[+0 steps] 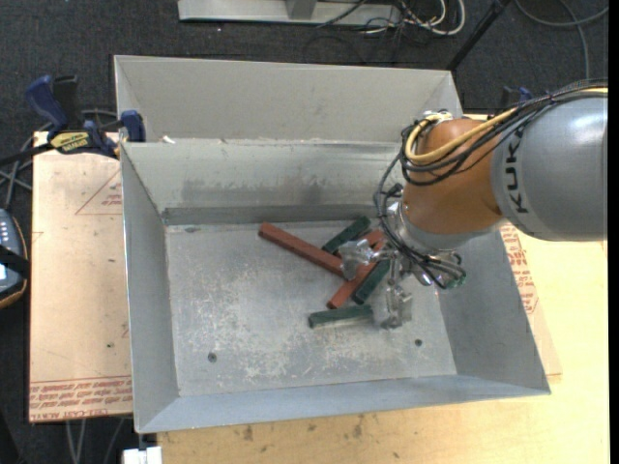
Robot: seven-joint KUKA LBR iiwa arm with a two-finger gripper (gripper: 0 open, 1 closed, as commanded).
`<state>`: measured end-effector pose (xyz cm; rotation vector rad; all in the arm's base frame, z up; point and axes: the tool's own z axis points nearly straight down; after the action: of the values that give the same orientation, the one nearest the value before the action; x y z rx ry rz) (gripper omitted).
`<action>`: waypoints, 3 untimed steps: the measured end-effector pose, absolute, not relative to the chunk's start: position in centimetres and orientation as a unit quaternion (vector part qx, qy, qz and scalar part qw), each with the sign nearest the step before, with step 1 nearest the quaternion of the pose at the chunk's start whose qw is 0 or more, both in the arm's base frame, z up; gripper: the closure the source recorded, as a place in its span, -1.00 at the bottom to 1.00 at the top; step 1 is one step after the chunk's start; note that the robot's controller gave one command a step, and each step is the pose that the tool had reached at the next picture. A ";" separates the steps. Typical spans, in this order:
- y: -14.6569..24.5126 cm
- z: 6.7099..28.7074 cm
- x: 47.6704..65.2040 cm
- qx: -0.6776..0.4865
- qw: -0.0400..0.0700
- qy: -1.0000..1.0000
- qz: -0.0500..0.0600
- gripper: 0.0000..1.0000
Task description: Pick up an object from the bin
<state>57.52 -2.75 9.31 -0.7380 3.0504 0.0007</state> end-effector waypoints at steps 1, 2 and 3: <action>-4.4 7.5 60.8 -0.419 0.004 0.908 0.001 1.00; -4.4 7.5 60.8 -0.419 0.004 0.908 0.001 1.00; -4.3 7.9 60.7 -0.419 0.003 0.908 0.001 1.00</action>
Offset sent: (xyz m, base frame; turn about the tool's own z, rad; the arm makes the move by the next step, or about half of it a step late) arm 0.0000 0.0000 0.0000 0.0000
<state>60.68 -4.34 7.85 -1.3137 2.8466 0.0029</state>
